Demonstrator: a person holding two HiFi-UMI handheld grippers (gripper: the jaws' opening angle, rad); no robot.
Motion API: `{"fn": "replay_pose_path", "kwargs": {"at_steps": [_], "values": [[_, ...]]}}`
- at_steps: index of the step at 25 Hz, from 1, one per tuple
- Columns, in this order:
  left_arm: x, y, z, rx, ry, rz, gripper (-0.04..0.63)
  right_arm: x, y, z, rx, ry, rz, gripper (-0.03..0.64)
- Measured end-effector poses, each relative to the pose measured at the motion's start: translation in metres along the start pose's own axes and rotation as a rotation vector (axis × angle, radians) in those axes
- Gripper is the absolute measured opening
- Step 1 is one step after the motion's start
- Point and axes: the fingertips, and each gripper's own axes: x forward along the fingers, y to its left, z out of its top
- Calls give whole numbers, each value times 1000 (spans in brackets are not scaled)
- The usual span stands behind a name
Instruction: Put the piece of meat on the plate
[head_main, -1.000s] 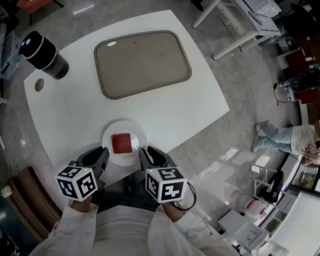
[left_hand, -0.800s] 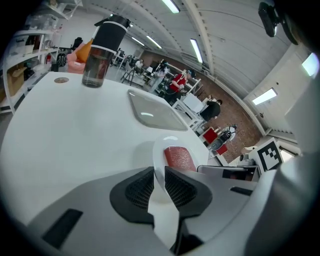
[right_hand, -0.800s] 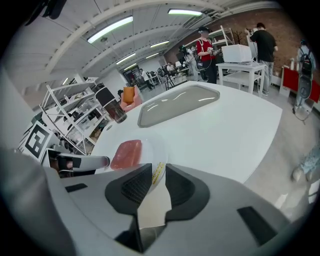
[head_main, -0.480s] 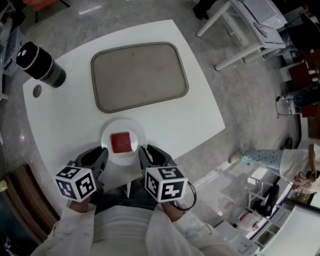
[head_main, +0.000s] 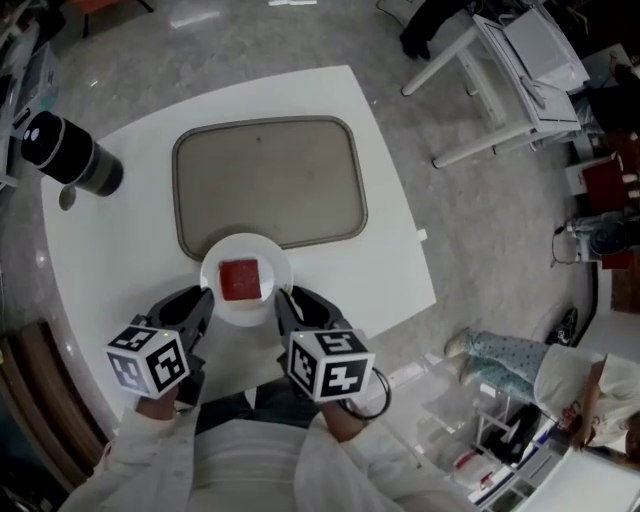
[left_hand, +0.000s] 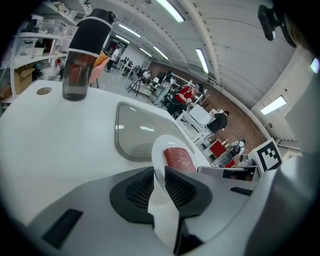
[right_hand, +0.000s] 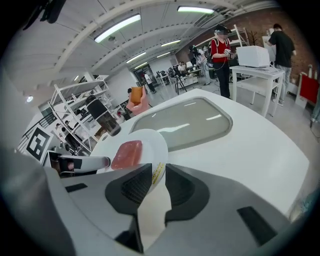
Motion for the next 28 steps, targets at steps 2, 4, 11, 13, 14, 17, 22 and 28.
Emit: {"fn": "replay_pose_path", "kwargs": {"at_steps": [2, 4, 11, 13, 14, 17, 22, 28], "values": [[10, -1, 10, -11, -17, 7, 74, 6, -7, 11, -7, 1, 10, 87], [18, -1, 20, -19, -31, 16, 74, 12, -13, 23, -14, 1, 18, 87], [47, 0, 49, -40, -62, 37, 74, 36, -33, 64, -40, -13, 29, 87], [57, -1, 57, -33, -70, 35, 74, 41, -41, 73, -43, -20, 29, 87], [62, -2, 61, -31, -73, 35, 74, 43, -45, 78, -43, -22, 31, 87], [74, 0, 74, -31, -80, 45, 74, 51, -51, 92, -45, -29, 37, 87], [95, 6, 92, -39, -92, 62, 74, 71, -63, 110, -52, -28, 43, 87], [114, 16, 106, -30, -96, 82, 74, 91, -70, 127, -72, -15, 52, 87]]}}
